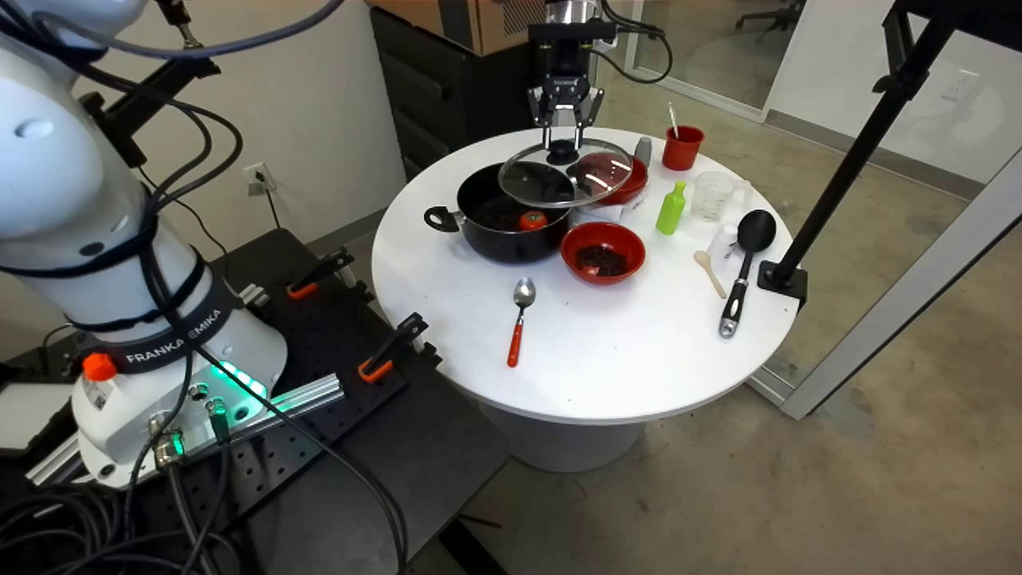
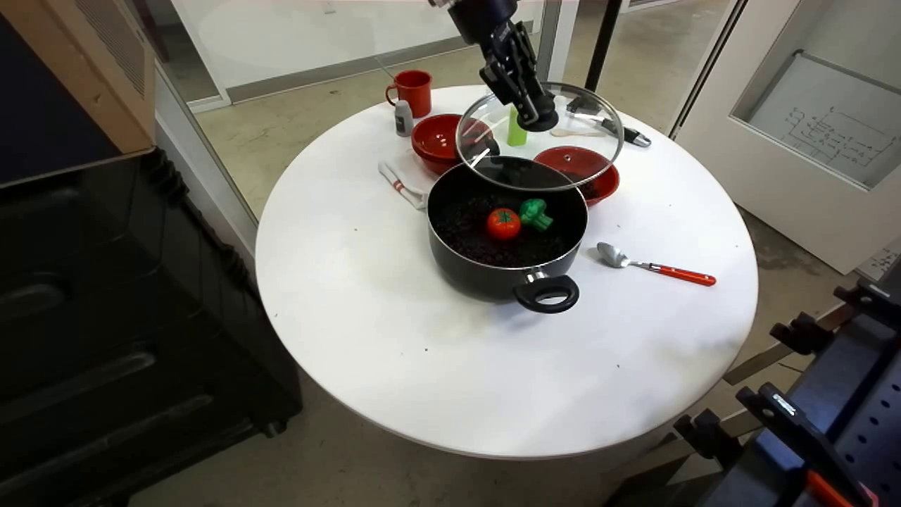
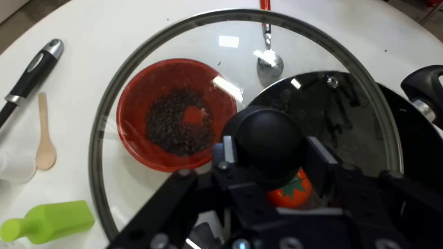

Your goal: Move the objects from the orange bowl to the black pot, then cover the black pot with the glass lid

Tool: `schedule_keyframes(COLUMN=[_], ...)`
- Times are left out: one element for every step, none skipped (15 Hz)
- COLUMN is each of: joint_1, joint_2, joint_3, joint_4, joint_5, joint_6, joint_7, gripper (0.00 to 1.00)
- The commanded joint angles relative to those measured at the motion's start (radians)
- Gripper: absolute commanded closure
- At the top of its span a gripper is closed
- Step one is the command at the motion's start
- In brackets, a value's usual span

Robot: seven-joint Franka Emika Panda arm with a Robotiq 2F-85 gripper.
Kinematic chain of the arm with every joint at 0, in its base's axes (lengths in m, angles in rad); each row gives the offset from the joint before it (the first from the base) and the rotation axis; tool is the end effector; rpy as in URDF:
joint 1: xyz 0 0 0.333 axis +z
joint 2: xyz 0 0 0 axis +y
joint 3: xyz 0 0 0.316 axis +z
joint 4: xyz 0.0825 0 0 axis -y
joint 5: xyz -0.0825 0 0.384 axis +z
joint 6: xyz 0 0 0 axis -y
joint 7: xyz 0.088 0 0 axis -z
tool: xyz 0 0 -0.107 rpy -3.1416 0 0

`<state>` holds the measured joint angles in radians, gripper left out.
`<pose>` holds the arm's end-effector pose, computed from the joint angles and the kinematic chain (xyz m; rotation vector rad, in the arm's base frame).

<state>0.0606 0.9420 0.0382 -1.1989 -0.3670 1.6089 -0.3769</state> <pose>0.6975 0.0254 0.1825 2.6674 0.8004 -0.8123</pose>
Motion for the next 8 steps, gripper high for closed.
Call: schedule_keyframes(joint_1=[0.008,0.011,0.014,0.018,0.024,0.031,0.041,0.048], joint_2=[-0.055,-0.062,-0.072,-0.077,-0.08,-0.085,-0.099,-0.117], joint_3=[0.002,0.002,0.003,0.004,0.005,0.006,0.006,0.008], joint_4=[-0.127,-0.161,-0.2,-0.231,-0.257,-0.285,-0.316,-0.344], joint_5=[-0.031,-0.042,-0.052,-0.059,-0.068,-0.076,-0.092,-0.101], joint_6=[0.126,0.162,0.206,0.239,0.26,0.284,0.302,0.318], joint_7=[-0.034,-0.045,-0.047,-0.049,-0.054,-0.051,-0.043,-0.037], gripper=[0.75,0.75,0.75,0.75,0.75,0.75,0.75,0.75])
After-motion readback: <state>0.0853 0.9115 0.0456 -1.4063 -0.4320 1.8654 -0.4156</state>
